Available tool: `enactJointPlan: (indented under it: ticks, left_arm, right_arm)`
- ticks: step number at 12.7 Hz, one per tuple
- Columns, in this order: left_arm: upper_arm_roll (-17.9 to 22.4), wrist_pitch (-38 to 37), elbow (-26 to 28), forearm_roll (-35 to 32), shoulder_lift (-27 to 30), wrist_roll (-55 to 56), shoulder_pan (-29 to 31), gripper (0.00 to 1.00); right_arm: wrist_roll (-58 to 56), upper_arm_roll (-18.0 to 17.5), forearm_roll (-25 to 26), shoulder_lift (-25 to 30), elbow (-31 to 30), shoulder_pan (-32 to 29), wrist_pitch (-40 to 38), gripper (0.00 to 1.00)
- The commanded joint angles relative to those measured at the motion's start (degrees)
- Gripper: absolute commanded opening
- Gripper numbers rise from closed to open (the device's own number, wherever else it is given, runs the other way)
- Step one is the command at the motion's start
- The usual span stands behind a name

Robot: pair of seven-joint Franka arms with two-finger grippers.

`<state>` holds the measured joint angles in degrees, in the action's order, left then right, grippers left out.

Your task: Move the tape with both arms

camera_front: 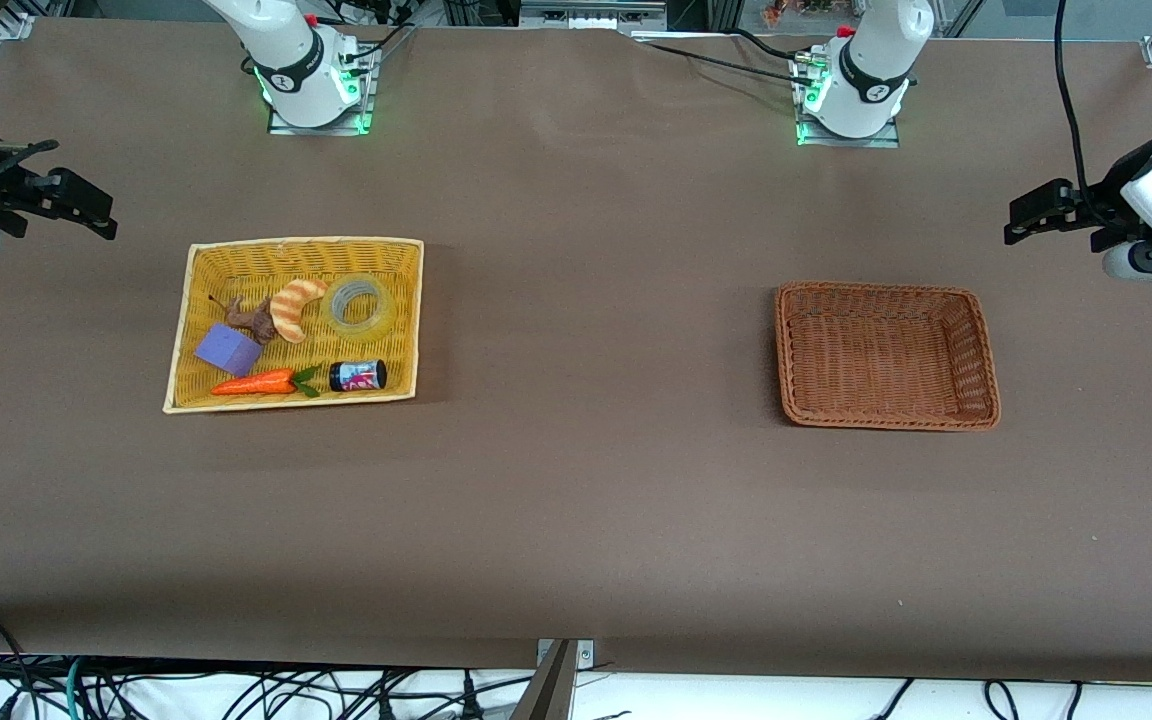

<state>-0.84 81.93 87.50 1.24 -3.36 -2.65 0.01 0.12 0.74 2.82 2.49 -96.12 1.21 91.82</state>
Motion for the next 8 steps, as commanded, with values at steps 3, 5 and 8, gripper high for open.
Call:
enactJointPlan:
  ticks: [3, 5, 8]
  left_arm:
    - [0.0, 0.0, -0.6, 1.2, -0.1, 0.4, 0.0, 1.0]
    - [0.0, 0.0, -0.6, 1.2, -0.1, 0.4, 0.1, 1.0]
    - [0.0, 0.0, -0.6, 1.2, -0.1, 0.4, 0.2, 1.0]
  right_arm:
    - [0.5, -0.6, 0.3, 0.1, -0.6, -0.9, 1.2, 1.0]
    - [0.8, -0.6, 0.3, 0.0, -0.5, -0.9, 1.4, 1.0]
    - [0.8, -0.7, 0.3, -0.2, -0.4, -0.8, 0.9, 1.0]
